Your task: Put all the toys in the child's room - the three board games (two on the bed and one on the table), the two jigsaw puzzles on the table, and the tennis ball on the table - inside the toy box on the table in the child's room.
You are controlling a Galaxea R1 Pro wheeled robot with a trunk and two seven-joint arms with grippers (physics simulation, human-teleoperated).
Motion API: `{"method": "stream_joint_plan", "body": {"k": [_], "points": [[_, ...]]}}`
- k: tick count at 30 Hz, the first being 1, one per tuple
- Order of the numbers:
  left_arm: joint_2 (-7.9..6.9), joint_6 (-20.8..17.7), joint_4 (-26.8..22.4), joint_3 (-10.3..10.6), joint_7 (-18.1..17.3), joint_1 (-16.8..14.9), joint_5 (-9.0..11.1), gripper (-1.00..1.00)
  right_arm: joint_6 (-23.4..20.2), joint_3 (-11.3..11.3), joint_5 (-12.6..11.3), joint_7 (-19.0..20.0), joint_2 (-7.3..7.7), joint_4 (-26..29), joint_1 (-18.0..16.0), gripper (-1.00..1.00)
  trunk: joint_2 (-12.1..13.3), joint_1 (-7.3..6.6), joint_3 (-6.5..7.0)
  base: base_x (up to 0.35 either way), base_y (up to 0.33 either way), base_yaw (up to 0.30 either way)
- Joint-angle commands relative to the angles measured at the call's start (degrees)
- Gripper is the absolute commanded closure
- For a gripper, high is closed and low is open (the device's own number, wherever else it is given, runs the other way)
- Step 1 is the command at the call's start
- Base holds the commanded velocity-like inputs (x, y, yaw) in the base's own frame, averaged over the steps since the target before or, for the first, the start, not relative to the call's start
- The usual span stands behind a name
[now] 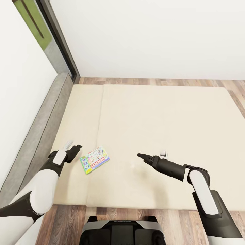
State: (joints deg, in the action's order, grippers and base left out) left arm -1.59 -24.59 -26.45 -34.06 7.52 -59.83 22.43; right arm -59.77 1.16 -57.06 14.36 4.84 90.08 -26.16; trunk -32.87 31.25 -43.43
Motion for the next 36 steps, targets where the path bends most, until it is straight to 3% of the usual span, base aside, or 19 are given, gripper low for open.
{"method": "stream_joint_plan", "body": {"k": [1,36], "points": [[-0.01,-0.3,-0.1,-0.1,0.4,0.0,0.6,-1.0,-0.2,0.1,0.5,0.6,0.0,0.0,0.0,-1.0,-0.1,0.02,-0.14,0.0,0.0,0.0],[0.12,0.5,-0.2,-0.2,0.5,0.0,0.5,-1.0,-0.2,-1.4,0.6,0.7,0.14,0.0,-0.1,-1.0,-0.1,0.02,-3.38,0.0,0.0,0.0]]}}
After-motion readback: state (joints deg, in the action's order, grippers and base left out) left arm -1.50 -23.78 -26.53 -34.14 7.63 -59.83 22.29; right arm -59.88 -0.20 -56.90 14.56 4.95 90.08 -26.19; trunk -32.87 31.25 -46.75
